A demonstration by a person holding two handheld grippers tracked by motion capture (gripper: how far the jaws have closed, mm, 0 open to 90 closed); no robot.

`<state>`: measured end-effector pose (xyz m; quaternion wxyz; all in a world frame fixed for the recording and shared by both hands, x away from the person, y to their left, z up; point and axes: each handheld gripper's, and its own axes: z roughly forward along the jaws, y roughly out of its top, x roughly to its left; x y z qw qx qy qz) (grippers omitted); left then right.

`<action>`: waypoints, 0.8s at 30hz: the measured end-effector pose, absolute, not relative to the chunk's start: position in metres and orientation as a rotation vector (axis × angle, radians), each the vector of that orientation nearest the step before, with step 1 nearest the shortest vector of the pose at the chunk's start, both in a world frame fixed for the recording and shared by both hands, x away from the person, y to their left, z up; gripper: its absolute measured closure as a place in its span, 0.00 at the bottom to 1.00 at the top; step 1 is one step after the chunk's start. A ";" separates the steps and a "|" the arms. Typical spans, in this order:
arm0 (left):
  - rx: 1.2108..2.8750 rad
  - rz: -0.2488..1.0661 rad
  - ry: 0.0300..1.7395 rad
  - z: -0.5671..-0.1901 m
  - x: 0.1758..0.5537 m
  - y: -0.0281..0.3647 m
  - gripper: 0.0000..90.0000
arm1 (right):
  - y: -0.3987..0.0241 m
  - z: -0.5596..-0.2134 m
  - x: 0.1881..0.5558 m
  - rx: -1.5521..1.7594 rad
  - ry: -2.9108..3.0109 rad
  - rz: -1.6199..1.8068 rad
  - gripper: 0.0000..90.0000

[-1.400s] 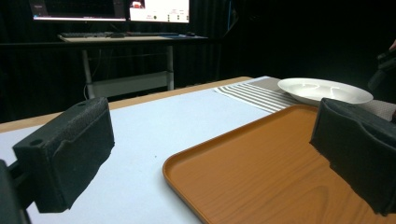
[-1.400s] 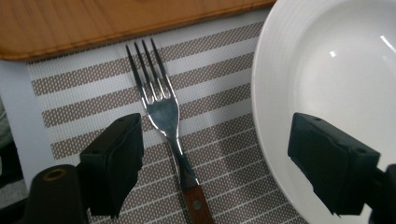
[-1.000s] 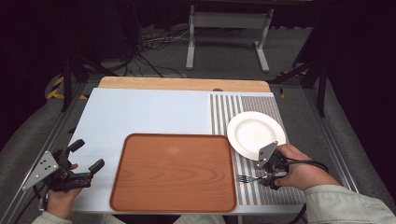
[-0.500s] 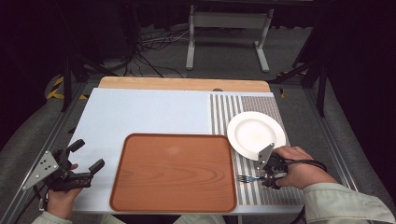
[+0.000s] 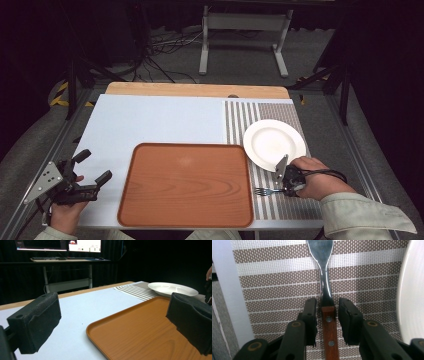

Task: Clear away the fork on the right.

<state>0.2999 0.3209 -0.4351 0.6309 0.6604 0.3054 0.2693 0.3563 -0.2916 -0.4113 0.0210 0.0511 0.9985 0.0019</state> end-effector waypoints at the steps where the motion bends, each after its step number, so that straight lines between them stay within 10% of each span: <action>1: 1.511 0.614 0.699 -0.435 0.300 0.321 0.00 | -0.291 -0.412 0.357 0.141 3.104 0.002 0.80; 24: 1.512 0.616 0.698 -0.435 0.300 0.321 0.00 | -0.289 -0.396 0.356 0.088 3.073 0.095 0.87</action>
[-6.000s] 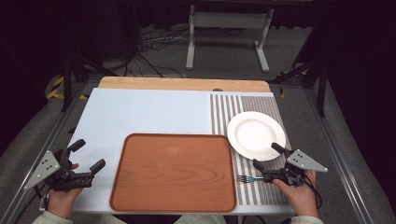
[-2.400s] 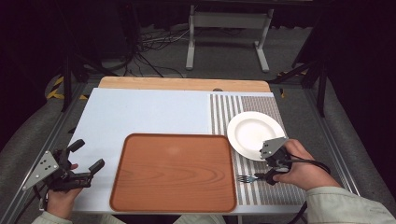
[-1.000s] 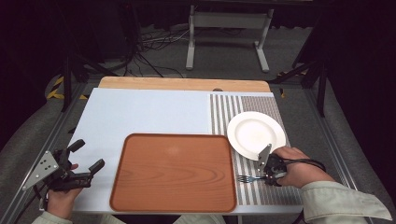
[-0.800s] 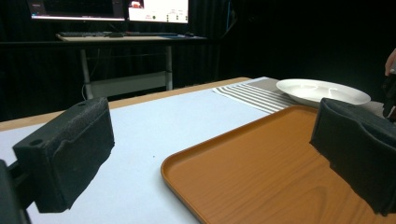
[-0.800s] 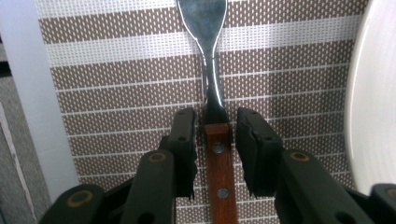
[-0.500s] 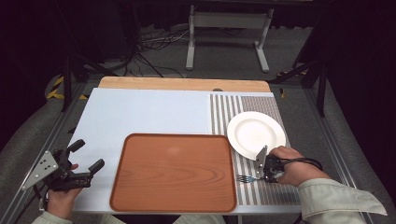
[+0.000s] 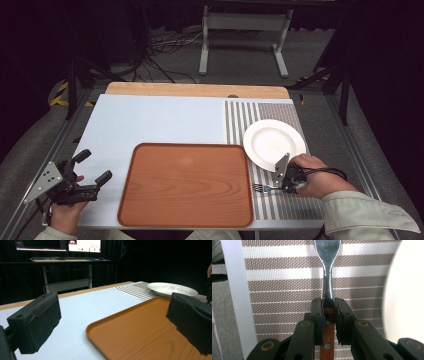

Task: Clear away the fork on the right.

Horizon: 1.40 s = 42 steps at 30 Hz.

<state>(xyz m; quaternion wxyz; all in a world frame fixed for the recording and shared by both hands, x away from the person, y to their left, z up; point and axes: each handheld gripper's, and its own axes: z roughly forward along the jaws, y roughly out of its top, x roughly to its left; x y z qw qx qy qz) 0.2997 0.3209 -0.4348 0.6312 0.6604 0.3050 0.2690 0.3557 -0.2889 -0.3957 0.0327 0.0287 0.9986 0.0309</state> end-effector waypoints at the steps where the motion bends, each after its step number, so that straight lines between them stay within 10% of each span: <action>1: 1.511 0.617 0.698 -0.435 0.300 0.321 0.00 | -0.289 -0.393 0.356 0.101 3.069 0.106 0.87; 42: 1.514 0.622 0.692 -0.435 0.300 0.321 0.00 | -0.251 -0.335 0.359 0.358 2.877 0.516 0.88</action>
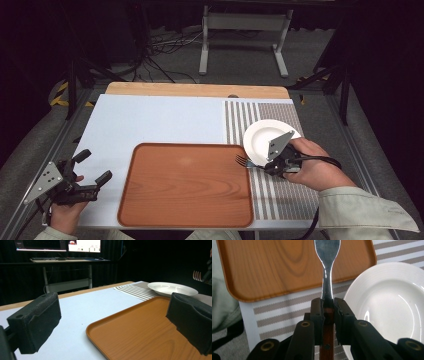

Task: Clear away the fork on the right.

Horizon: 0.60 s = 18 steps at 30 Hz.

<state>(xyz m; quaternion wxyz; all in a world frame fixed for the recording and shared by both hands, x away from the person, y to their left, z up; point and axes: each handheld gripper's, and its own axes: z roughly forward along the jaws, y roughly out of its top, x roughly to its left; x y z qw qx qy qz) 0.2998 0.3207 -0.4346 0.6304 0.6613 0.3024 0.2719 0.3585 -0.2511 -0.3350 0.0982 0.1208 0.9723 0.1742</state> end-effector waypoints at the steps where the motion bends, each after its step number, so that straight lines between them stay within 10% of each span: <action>1: 1.514 0.622 0.692 -0.435 0.300 0.321 0.00 | -0.249 -0.334 0.358 0.383 2.878 0.526 0.88; 18: 1.513 0.619 0.696 -0.435 0.300 0.321 0.00 | -0.220 -0.328 0.362 0.777 2.841 0.713 0.88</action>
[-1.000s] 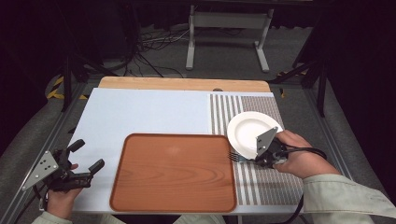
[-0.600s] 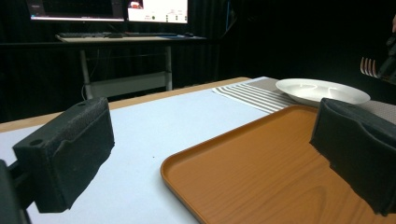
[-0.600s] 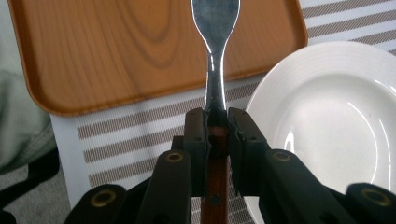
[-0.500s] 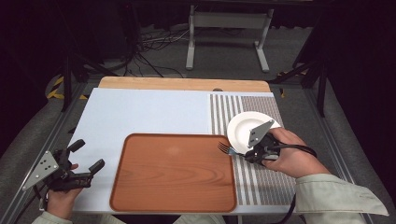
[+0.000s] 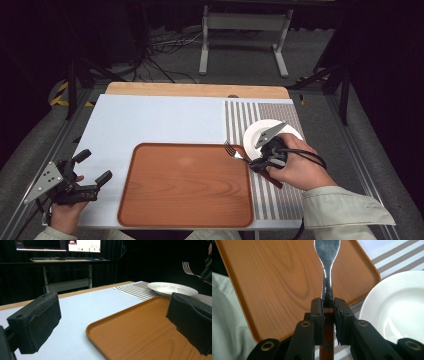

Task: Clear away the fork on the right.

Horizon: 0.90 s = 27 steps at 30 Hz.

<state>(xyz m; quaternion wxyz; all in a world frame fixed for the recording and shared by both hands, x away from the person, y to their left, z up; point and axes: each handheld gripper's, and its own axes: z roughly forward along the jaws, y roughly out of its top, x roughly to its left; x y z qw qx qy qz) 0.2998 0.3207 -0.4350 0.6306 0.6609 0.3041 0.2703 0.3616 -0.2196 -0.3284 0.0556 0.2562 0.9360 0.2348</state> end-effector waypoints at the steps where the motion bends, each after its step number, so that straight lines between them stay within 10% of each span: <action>1: 1.513 0.618 0.696 -0.435 0.300 0.321 0.00 | -0.218 -0.329 0.362 0.796 2.837 0.727 0.88; 27: 1.510 0.622 0.693 -0.435 0.300 0.321 0.00 | -0.183 -0.341 0.368 1.217 2.782 0.831 0.88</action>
